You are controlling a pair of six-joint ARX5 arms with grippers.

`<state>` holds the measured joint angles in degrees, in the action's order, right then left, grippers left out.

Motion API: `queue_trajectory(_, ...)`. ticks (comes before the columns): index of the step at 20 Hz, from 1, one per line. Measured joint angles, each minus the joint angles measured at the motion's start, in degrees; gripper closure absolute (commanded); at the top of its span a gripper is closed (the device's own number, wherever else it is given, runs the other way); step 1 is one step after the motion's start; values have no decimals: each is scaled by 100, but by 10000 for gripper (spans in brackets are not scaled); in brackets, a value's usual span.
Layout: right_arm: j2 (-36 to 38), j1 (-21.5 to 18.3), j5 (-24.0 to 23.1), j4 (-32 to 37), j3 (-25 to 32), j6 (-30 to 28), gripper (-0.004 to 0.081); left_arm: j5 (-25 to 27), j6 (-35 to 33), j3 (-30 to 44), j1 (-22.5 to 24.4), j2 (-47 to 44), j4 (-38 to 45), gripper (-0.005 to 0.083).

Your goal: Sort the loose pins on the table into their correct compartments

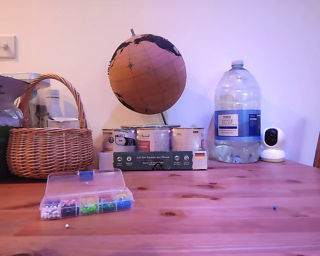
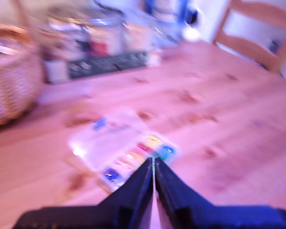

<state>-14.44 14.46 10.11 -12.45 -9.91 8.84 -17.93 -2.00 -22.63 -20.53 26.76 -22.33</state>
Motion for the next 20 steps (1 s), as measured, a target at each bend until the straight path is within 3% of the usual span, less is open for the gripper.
queue_trajectory(3, -643, 26, -13, -350, -555, -352, 783, -9, -549, -474, -205, 800, -553, 795)
queue_trajectory(6, -1235, 26, 0, -503, -942, -433, 783, -85, -1867, -872, -341, 1541, -850, 795)
queue_trajectory(10, -1362, 26, 4, -284, -1058, -273, 783, -369, -2258, -1069, -348, 1819, -605, 795)
queue_trajectory(12, -1547, 26, 13, -673, -1421, -588, 783, -396, -2780, -1191, -348, 2041, -645, 795)
queue_trajectory(16, -2164, 26, 160, -1314, -2157, -1379, 783, -402, -3161, -1285, -522, 2612, -750, 795)
queue_trajectory(20, -2970, 26, 533, -1620, -2385, -1950, 783, -402, -3547, -1692, -717, 3139, -1099, 795)
